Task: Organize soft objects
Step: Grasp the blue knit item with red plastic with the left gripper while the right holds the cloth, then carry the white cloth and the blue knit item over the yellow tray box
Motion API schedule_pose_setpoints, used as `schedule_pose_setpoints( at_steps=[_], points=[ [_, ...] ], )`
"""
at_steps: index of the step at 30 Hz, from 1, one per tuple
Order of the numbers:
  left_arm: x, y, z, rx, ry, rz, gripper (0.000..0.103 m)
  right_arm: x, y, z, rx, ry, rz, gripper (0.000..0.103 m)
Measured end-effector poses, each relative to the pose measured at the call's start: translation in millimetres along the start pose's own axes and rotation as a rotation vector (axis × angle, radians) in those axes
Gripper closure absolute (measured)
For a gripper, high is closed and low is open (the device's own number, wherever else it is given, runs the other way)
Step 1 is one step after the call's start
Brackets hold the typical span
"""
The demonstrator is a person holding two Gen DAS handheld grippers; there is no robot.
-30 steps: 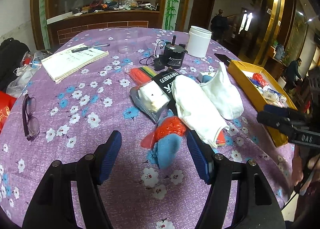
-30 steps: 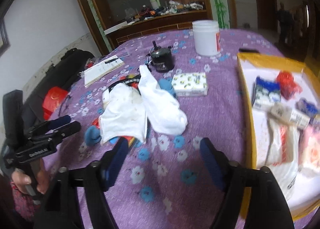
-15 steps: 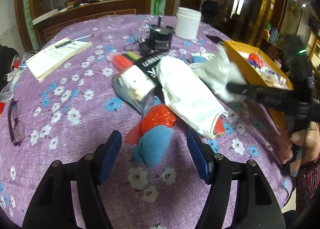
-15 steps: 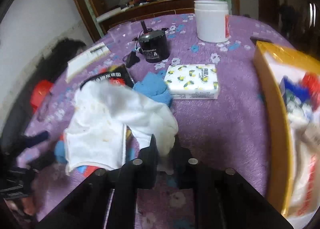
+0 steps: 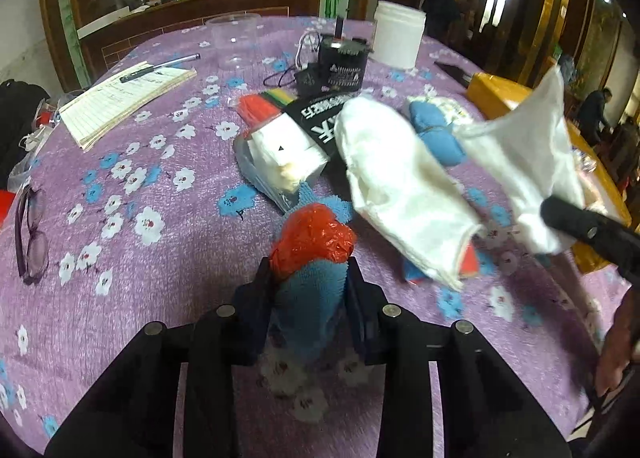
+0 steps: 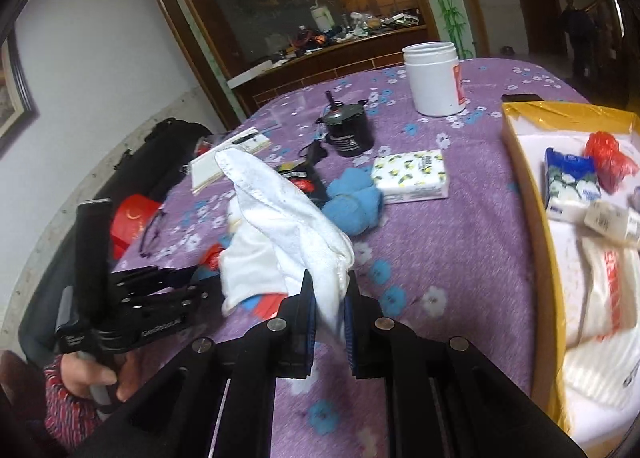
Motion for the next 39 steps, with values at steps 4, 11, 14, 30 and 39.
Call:
schedule_pose_setpoints(
  at_steps=[4,11,14,30,39],
  points=[
    [-5,-16,10,0.004,-0.015,0.066,0.073,8,-6,-6,-0.023,-0.008,0.02,0.091],
    [-23,-32,39,-0.037,-0.001,0.157,0.073,7,-8,-4,-0.024,0.013,0.044,0.091],
    [-28,-35,45,-0.062,0.006,0.178,0.073,8,-13,-3,-0.022,0.023,0.059,0.091],
    [-57,-59,93,-0.108,0.148,0.276,0.072,-13,-62,17,-0.035,0.108,0.172,0.091],
    [-62,-51,111,-0.098,0.177,0.265,0.072,-12,-72,31,-0.026,0.146,0.176,0.091]
  ],
)
Point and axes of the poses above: each gripper's, at about its wrist camera, not at the fingertips, and y roughly the way its jaws point, z to its right, x to its underside, the point moved 9 cm from there along y, roughly the way its jaws point, and after that the axes turned 10 degrees about y, right-handed, at the moved point
